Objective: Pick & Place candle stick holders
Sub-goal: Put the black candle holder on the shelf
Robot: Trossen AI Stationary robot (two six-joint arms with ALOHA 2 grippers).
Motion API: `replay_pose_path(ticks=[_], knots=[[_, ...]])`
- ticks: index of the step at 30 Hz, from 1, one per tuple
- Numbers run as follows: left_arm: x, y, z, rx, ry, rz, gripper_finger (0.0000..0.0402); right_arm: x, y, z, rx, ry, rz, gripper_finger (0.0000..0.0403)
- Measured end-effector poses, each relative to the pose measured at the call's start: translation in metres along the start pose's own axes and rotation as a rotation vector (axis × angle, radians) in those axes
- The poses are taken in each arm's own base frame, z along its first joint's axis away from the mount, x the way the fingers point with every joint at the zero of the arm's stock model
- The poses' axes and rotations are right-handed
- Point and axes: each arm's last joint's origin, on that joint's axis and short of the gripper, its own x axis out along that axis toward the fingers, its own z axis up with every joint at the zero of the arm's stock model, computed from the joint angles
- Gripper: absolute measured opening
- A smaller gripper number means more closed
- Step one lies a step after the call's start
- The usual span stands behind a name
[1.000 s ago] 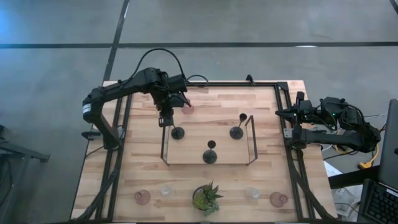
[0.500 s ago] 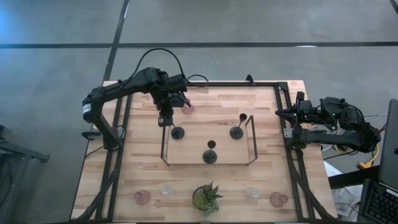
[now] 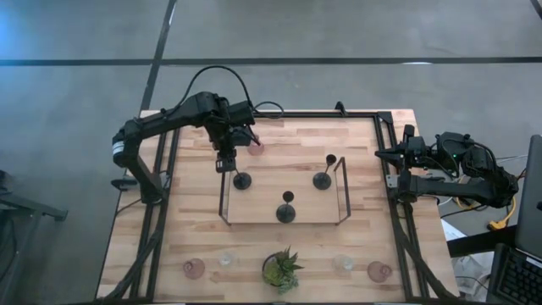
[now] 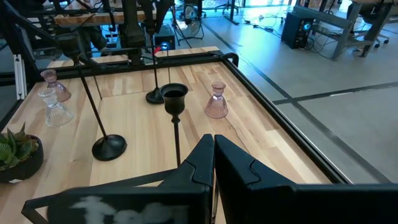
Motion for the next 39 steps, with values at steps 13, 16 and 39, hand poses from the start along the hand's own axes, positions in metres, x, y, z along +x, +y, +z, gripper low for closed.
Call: replay_pose_path(ticks=[13,16,39], knots=[[-0.001,0.000,0.001,0.010,-0.015,0.003,0.0056,0.000,0.000,0.000,0.000,0.000,0.000,0.0008],[-0.004,0.000,0.002,0.013,-0.032,0.005,0.0062,0.000,0.000,0.000,0.001,0.000,0.000,0.0008],[-0.019,-0.004,0.003,-0.017,-0.080,-0.013,0.0117,0.000,0.000,0.000,0.000,0.000,0.000,0.0008]])
